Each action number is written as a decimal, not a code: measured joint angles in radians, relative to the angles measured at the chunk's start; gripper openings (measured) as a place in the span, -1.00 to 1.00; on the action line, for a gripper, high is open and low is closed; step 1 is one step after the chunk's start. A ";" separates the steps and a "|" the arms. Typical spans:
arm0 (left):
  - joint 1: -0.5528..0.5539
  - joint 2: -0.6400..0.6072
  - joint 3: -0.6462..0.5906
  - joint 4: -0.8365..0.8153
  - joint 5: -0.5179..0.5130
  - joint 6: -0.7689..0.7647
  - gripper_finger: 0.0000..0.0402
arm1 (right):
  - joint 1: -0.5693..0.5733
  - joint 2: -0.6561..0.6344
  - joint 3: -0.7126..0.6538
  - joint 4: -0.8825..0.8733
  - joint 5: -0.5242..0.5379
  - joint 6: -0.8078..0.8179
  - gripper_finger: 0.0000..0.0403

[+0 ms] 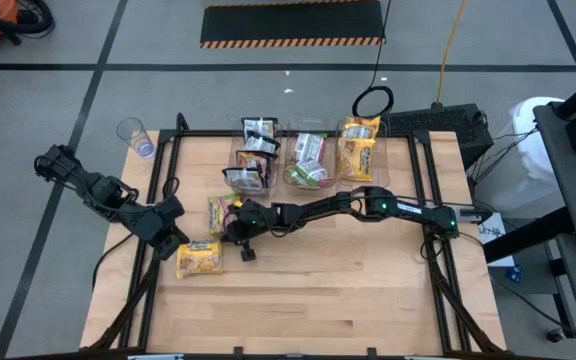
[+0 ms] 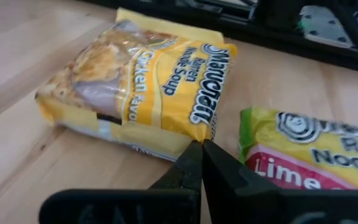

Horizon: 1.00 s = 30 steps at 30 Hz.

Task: Sort Maruchan noodles
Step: Put the yellow noodle pack into the right transparent bin

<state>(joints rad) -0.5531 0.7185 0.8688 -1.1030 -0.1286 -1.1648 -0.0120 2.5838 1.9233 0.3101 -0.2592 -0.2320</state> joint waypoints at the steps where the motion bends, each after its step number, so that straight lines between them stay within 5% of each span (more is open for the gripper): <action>1: 0.000 0.000 0.000 0.000 0.000 0.001 -0.81 | 0.000 0.001 0.000 0.014 0.000 0.007 -1.00; 30: 0.000 0.000 0.000 0.000 -0.003 0.076 -0.81 | 0.043 -0.280 -0.001 -0.310 0.080 -0.120 -1.00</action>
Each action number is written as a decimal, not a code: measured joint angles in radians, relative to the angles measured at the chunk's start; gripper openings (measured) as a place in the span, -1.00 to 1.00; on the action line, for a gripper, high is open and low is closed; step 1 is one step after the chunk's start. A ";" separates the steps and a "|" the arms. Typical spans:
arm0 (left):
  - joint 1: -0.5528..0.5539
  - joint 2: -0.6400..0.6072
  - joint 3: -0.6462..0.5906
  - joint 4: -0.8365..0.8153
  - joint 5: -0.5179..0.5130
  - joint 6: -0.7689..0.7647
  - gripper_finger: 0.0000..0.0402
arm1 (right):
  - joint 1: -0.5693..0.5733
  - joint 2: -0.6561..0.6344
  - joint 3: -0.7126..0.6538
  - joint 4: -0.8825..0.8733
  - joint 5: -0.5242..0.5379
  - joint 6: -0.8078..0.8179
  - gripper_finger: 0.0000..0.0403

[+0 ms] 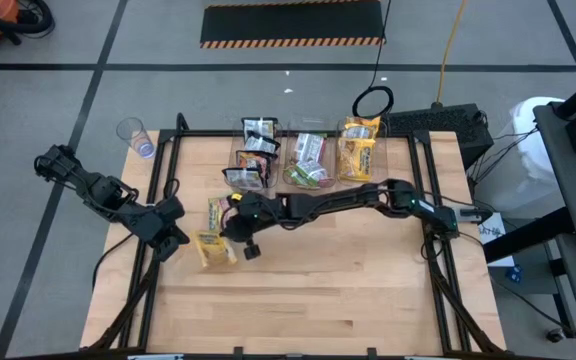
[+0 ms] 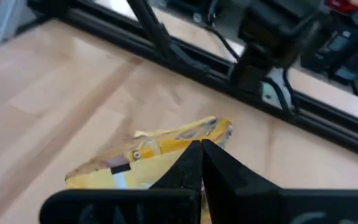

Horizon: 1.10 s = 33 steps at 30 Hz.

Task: Sort Maruchan noodles
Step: Put the yellow noodle pack into the right transparent bin

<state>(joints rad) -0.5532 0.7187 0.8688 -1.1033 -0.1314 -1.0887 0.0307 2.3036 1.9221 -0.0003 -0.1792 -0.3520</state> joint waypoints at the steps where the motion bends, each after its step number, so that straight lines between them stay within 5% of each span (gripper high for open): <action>1: 0.000 0.000 0.000 0.000 0.000 0.007 -0.81 | 0.000 -0.011 0.000 -0.020 0.013 -0.006 -1.00; 33: 0.000 0.146 0.000 -0.032 -0.027 0.206 -0.81 | -0.003 -0.056 0.001 -0.106 0.023 -0.012 -1.00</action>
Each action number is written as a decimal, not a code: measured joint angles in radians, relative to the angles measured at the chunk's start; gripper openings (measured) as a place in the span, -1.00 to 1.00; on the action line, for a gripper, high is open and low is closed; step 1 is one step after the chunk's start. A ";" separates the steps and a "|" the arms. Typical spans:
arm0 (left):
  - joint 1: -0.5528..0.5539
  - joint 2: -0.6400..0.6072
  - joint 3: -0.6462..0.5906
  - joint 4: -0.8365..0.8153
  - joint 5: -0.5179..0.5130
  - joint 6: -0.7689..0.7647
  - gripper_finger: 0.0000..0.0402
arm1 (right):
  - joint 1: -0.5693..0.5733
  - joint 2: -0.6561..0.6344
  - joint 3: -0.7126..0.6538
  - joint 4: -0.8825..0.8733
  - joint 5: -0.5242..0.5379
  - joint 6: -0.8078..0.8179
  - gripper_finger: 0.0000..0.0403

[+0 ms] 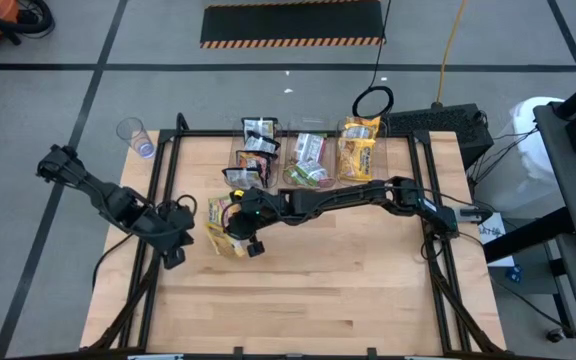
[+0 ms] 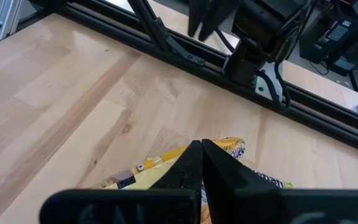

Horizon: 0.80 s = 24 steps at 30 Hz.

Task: Sort Maruchan noodles
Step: Put the yellow noodle pack into the right transparent bin

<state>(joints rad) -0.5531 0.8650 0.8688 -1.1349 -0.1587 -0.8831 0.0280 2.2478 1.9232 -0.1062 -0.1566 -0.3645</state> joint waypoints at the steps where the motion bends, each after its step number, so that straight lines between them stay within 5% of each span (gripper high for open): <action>1: 0.000 0.009 0.000 -0.012 -0.006 0.000 -0.81 | 0.000 0.000 0.000 0.000 0.000 0.000 -1.00; 24: 0.000 0.110 0.000 -0.023 -0.009 0.016 -0.81 | -0.001 -0.081 0.000 -0.087 0.005 -0.070 -1.00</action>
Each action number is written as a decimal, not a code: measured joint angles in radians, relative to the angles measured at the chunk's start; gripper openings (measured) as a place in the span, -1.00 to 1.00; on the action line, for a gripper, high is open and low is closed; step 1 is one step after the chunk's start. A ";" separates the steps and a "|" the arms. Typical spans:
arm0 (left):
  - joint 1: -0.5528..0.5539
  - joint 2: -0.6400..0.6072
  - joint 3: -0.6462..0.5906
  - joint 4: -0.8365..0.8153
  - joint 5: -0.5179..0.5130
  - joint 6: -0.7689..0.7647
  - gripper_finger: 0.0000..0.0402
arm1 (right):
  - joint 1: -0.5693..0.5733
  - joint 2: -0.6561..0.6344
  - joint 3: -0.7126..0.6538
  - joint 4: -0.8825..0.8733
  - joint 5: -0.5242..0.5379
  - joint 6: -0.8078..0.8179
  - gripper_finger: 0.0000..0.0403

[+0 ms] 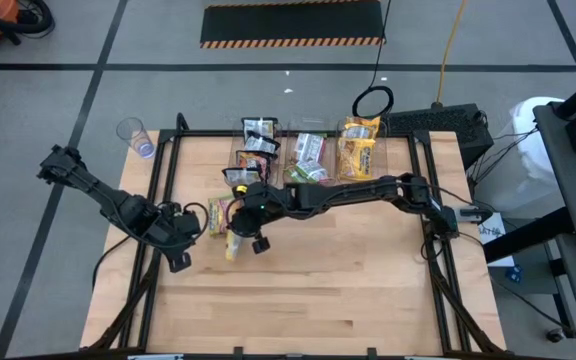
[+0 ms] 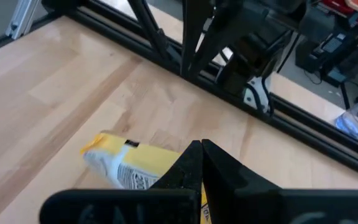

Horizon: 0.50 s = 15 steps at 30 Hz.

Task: Sort Maruchan noodles
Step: Put the yellow noodle pack into the right transparent bin

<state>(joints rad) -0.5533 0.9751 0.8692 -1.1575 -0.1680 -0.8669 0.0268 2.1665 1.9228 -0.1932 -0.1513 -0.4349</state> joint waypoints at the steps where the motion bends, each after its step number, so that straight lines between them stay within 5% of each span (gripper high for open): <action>1: 0.000 0.000 0.000 0.000 0.000 0.000 -0.81 | -0.001 -0.002 0.000 -0.004 0.000 0.000 -1.00; 15: 0.000 0.017 0.000 0.087 -0.082 -0.017 -0.81 | -0.004 -0.002 -0.034 -0.036 -0.002 0.005 -1.00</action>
<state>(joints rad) -0.5529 0.9921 0.8692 -1.0707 -0.2497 -0.8841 0.0231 2.1643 1.8887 -0.2296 -0.1528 -0.4298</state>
